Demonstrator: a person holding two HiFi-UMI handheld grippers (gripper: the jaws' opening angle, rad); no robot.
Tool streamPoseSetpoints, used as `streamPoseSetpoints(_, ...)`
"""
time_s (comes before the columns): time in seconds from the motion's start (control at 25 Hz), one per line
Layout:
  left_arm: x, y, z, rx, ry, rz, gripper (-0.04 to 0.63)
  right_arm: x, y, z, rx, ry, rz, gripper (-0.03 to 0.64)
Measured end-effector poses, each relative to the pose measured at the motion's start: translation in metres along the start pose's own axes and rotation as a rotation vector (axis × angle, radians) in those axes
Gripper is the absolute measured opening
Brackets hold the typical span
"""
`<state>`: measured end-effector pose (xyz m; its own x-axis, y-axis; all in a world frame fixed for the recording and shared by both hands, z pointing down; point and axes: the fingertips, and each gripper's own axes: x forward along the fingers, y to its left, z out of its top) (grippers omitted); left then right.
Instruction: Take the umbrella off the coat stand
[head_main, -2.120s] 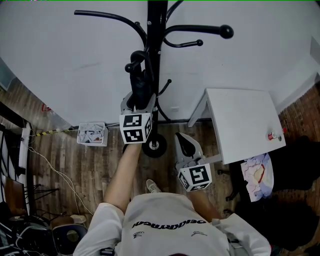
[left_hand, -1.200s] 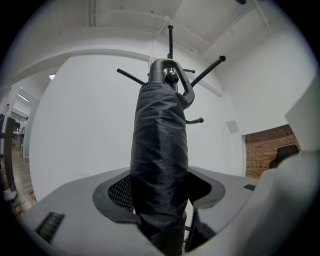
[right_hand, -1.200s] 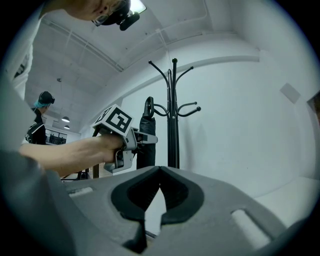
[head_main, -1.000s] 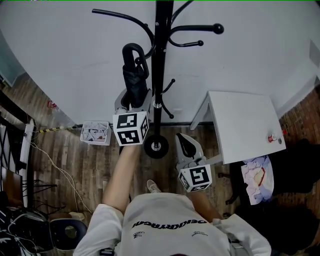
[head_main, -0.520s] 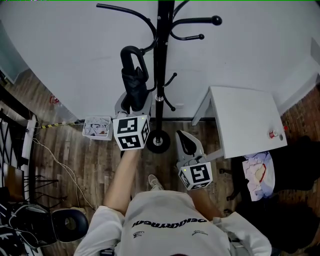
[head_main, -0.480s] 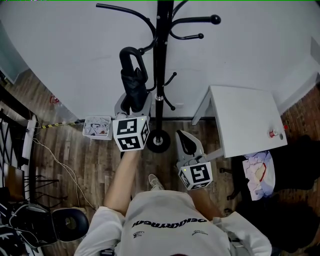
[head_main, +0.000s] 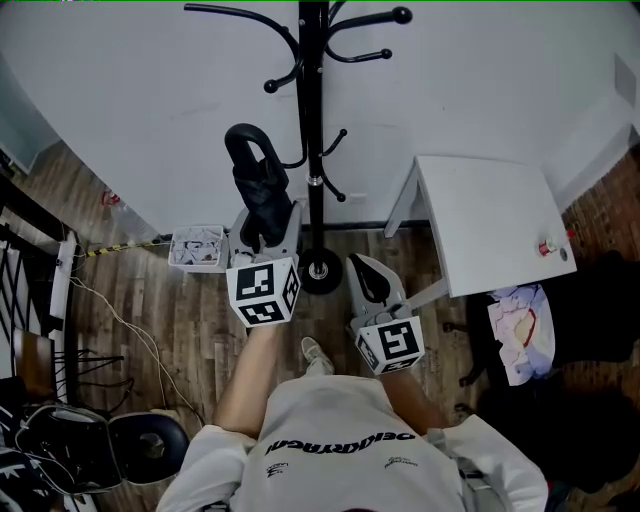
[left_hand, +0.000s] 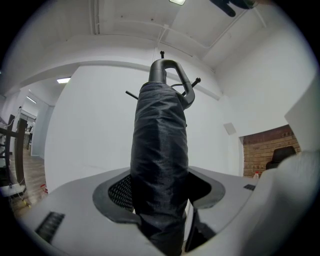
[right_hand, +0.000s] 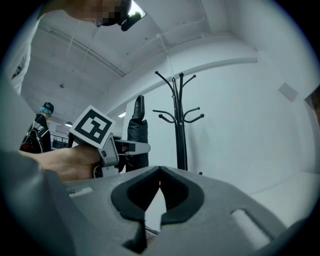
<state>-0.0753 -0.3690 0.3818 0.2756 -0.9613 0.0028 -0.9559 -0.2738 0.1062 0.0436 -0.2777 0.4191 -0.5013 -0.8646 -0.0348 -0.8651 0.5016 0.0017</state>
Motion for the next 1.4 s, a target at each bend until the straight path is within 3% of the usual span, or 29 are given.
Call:
streamPoseSetpoints(0.4,-0.051,-0.031,-0.018,-0.011,0.007,-0.021,0.267,-0.034,0.009,0.006,0.001,-0.018,-0.008,-0.002)
streamPoseSetpoints(0.88,-0.090,-0.054,-0.038,-0.009,0.000,0.015,0.267,-0.064,0.007,0.007,0.020,-0.025,-0.013,-0.002)
streamPoseSetpoints(1.4,-0.117,-0.067,-0.059,-0.007,0.001,0.011,0.265,-0.070,0.010,0.005,0.016,-0.020,-0.023,-0.002)
